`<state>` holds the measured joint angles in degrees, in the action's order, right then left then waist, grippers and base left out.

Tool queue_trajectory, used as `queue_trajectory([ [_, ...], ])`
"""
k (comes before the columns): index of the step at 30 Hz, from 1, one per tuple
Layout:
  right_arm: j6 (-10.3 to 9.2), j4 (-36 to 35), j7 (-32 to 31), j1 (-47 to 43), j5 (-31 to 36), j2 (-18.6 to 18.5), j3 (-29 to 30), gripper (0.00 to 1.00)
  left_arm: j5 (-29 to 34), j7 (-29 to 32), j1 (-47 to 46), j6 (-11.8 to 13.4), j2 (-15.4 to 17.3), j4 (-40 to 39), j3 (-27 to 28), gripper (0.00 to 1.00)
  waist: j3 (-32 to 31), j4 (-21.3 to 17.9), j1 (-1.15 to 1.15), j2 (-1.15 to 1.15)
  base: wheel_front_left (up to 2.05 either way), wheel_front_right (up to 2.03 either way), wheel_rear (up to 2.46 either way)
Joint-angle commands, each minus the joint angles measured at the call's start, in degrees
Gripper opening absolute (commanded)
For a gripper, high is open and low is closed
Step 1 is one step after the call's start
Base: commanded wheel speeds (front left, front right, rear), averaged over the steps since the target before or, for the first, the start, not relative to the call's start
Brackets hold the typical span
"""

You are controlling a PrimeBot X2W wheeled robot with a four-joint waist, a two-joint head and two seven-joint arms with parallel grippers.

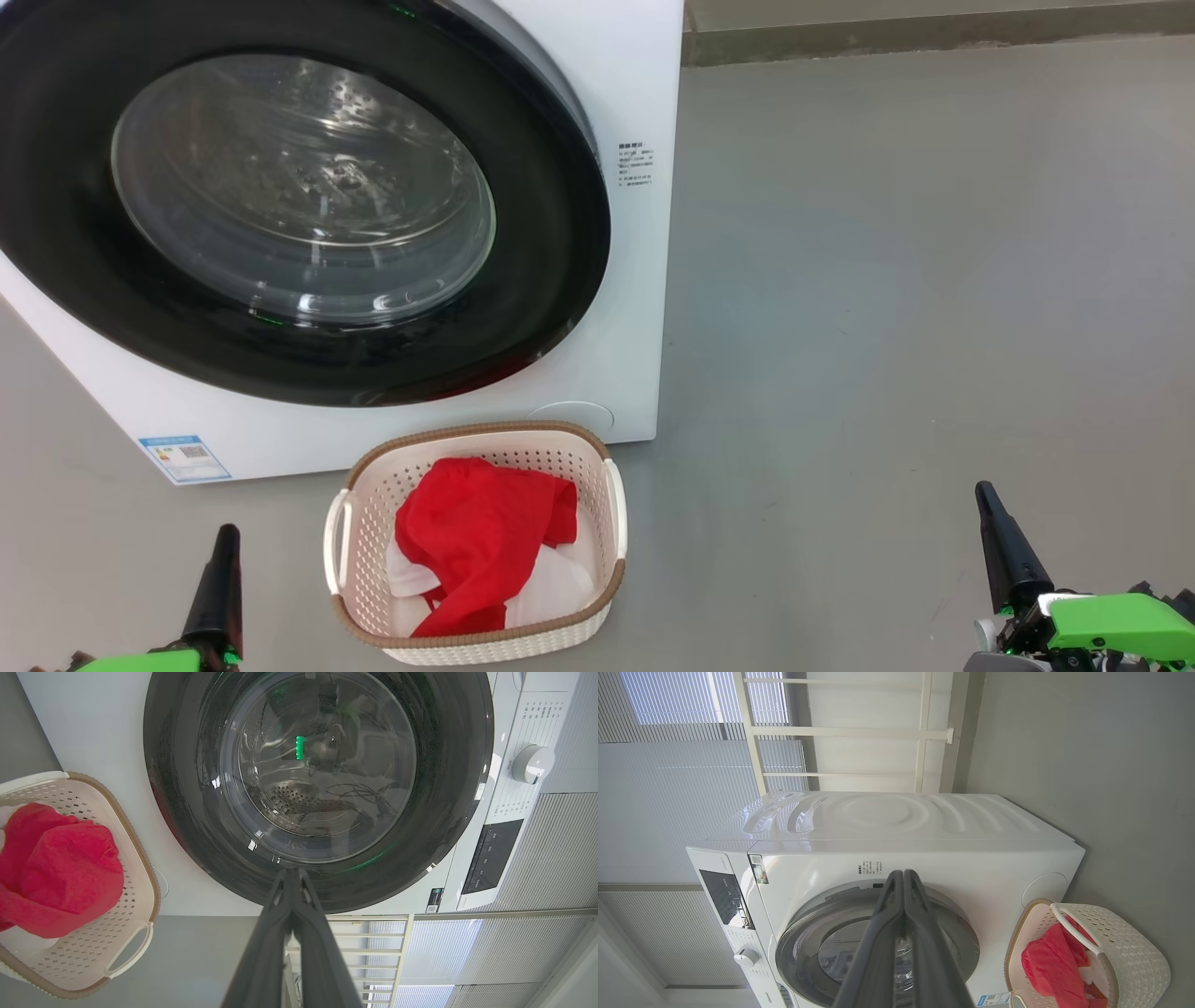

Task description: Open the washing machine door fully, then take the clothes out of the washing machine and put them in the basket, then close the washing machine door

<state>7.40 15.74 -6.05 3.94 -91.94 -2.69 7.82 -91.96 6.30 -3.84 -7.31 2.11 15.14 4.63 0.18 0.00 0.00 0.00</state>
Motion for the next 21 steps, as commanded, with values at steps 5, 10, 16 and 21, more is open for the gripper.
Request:
queue_trajectory([
  [5,0.09,-1.71,-0.47,2.25,-0.20,-0.19,-1.26,0.00,-0.16,0.22,-2.35,-0.18,0.78,-1.11,1.93,0.00,0.00,0.00,0.00,0.00,0.00,0.00,0.00],
  [10,0.09,-1.71,-0.46,2.25,-0.20,-0.19,-1.27,0.00,-0.16,0.22,-2.35,-0.18,0.78,-1.11,1.94,0.00,0.00,0.00,0.00,0.00,0.00,0.00,0.00],
  [16,0.09,-1.71,-0.46,2.25,-0.20,-0.19,-1.27,0.00,-0.16,0.22,-2.35,-0.18,0.78,-1.11,1.94,0.00,0.00,0.00,0.00,0.00,0.00,0.00,0.00],
  [21,0.09,-1.71,-0.46,2.25,-0.21,-0.19,-1.27,0.00,-0.16,0.23,-2.35,-0.18,0.77,-1.11,1.94,0.00,0.00,0.00,0.00,0.00,0.00,0.00,0.00],
])
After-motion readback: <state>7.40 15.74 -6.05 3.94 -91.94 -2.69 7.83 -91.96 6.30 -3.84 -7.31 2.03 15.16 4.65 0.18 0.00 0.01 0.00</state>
